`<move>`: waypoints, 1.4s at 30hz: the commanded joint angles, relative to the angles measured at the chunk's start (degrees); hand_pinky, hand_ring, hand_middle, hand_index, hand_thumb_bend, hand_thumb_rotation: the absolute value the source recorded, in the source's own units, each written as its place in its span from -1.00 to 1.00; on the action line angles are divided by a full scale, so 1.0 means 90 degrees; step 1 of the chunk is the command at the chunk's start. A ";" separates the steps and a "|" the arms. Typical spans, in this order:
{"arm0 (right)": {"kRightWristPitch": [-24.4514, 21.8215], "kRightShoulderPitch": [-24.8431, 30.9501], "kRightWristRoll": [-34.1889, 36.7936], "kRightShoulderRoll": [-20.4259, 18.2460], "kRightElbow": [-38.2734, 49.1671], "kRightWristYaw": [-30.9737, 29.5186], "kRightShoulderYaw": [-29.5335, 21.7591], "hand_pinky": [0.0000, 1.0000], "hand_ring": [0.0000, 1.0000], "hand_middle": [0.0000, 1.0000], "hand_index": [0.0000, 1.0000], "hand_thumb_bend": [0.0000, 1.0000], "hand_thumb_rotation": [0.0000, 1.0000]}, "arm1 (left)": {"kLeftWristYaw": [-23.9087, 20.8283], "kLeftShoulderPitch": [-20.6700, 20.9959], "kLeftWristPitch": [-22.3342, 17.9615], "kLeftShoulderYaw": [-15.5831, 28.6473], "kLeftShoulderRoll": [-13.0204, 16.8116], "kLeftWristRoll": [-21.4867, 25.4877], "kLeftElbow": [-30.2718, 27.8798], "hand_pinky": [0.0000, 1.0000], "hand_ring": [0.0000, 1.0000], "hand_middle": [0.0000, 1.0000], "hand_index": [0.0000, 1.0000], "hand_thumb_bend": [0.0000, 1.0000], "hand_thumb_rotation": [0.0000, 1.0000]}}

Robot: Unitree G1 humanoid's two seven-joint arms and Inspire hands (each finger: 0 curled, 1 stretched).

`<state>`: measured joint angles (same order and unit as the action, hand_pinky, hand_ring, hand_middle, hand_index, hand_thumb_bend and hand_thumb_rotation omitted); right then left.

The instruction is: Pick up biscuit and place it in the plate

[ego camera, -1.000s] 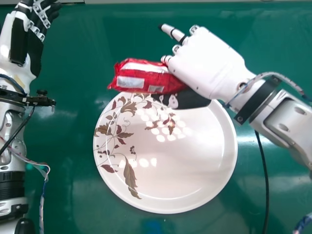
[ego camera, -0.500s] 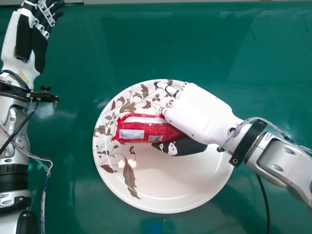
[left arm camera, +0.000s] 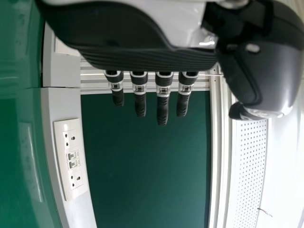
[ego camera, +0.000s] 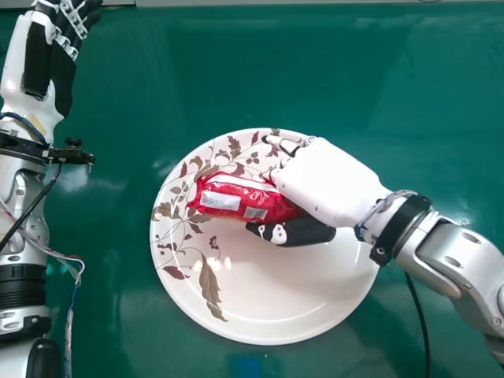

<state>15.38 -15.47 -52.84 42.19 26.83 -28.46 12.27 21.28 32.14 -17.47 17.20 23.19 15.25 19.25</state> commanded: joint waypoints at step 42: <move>-0.4521 0.0064 0.3749 -0.2346 0.1515 0.1088 -0.4177 0.32 0.63 0.67 0.59 -0.10 -0.31 | -0.0134 -0.0053 -0.0124 -0.0190 -0.0278 -0.0162 -0.0049 1.00 0.86 0.77 0.89 -0.06 0.06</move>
<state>-26.45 -16.07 -20.03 22.10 41.75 -20.75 -24.60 20.54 32.12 -18.48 16.11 21.21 14.13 18.85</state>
